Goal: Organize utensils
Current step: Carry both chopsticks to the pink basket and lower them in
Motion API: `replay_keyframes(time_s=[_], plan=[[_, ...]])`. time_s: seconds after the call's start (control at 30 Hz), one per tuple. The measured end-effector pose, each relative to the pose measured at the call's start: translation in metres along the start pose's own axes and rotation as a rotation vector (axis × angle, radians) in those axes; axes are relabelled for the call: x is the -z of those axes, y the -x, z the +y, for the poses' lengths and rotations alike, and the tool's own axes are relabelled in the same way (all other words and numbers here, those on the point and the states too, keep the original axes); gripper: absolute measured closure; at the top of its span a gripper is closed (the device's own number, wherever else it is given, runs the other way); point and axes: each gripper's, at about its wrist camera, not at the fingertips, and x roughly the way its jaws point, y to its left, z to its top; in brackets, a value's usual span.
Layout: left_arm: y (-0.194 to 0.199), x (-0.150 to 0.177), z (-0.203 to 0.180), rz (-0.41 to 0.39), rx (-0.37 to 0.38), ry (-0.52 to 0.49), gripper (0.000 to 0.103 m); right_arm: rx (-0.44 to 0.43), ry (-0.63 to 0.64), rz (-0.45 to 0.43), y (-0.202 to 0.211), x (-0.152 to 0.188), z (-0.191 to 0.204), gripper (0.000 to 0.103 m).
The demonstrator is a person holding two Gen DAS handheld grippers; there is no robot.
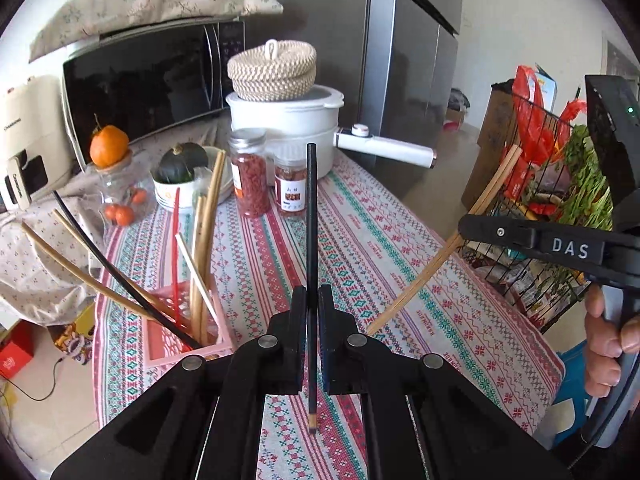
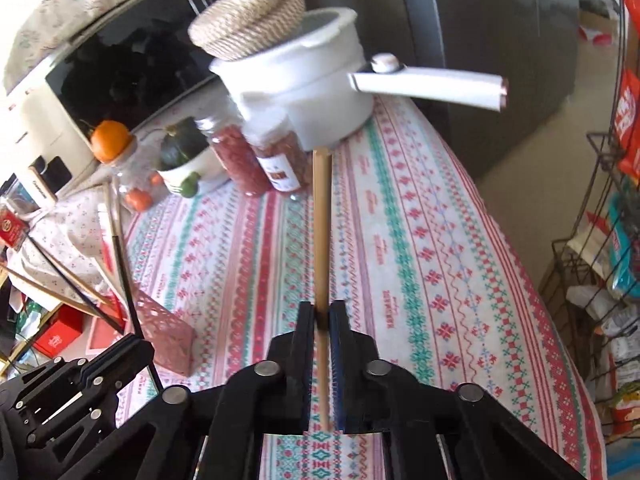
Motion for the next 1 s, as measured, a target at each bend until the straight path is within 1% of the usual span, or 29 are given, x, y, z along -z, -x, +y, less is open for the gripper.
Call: replay_keyframes(time_s=[0.2, 0.37, 0.57, 0.7, 0.8, 1.0], plan=[[0.039, -0.011, 0.020, -0.111, 0.004, 0.043, 0.098, -0.029, 0.071, -0.076, 0.014, -0.003, 0.028, 0.098], [0.067, -0.021, 0.041, -0.208, -0.022, 0.081, 0.098, -0.060, 0.110, -0.122, 0.025, -0.010, 0.045, 0.098], [0.092, -0.024, 0.069, -0.293, -0.047, 0.150, 0.098, -0.112, 0.124, -0.167, 0.040, -0.014, 0.061, 0.098], [0.106, -0.026, 0.080, -0.349, -0.073, 0.171, 0.098, -0.143, 0.123, -0.176, 0.044, -0.015, 0.069, 0.098], [0.110, -0.026, 0.085, -0.370, -0.099, 0.181, 0.098, -0.160, 0.126, -0.183, 0.046, -0.015, 0.075, 0.098], [0.097, -0.022, 0.097, -0.353, -0.143, 0.190, 0.098, -0.189, 0.125, -0.195, 0.048, -0.015, 0.086, 0.098]])
